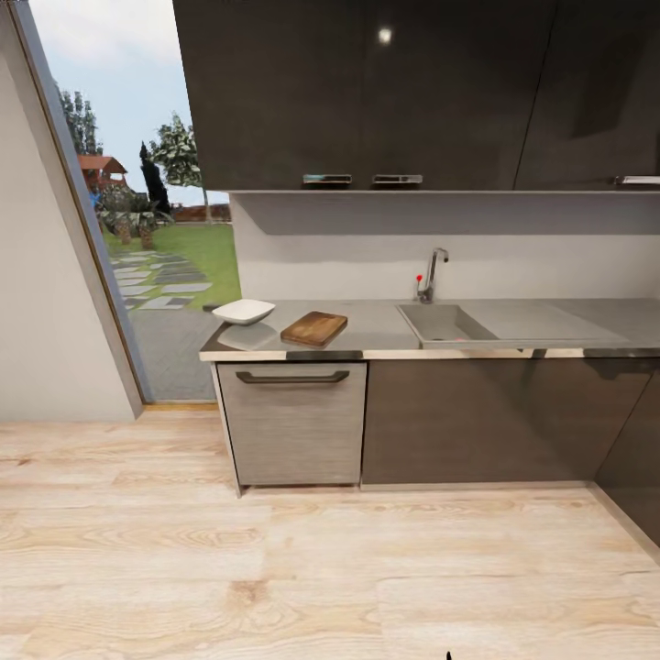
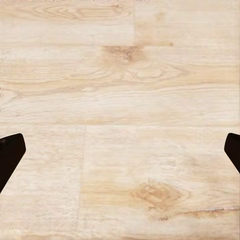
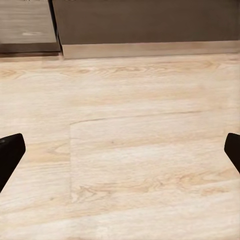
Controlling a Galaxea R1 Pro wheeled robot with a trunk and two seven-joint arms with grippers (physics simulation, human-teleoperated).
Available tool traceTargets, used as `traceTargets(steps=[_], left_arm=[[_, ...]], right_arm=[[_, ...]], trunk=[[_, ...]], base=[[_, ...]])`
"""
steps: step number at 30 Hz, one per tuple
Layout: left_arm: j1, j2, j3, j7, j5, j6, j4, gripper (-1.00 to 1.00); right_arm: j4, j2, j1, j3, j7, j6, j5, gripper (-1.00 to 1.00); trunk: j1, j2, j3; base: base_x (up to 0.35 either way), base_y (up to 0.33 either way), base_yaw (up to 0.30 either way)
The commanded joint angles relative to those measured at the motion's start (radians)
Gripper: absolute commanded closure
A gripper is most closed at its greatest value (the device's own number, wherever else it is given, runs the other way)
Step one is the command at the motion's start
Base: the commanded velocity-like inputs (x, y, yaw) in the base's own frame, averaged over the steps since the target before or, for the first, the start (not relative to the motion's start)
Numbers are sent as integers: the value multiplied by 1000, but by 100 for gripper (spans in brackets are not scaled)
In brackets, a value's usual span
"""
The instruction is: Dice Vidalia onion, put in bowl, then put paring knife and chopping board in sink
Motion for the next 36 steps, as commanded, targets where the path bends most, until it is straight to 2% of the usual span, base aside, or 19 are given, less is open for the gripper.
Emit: traceTargets(steps=[1,36], left_arm=[[0,0,0,0,2,-1,-1,-100],[0,0,1,1,2,-1,0,-100]], right_arm=[[0,0,0,0,-3,-2,0,-100],[0,0,0,3,-3,-2,0,-100]], trunk=[[-4,7,3],[-138,252,112]], base=[[0,0,0],[0,0,0]])
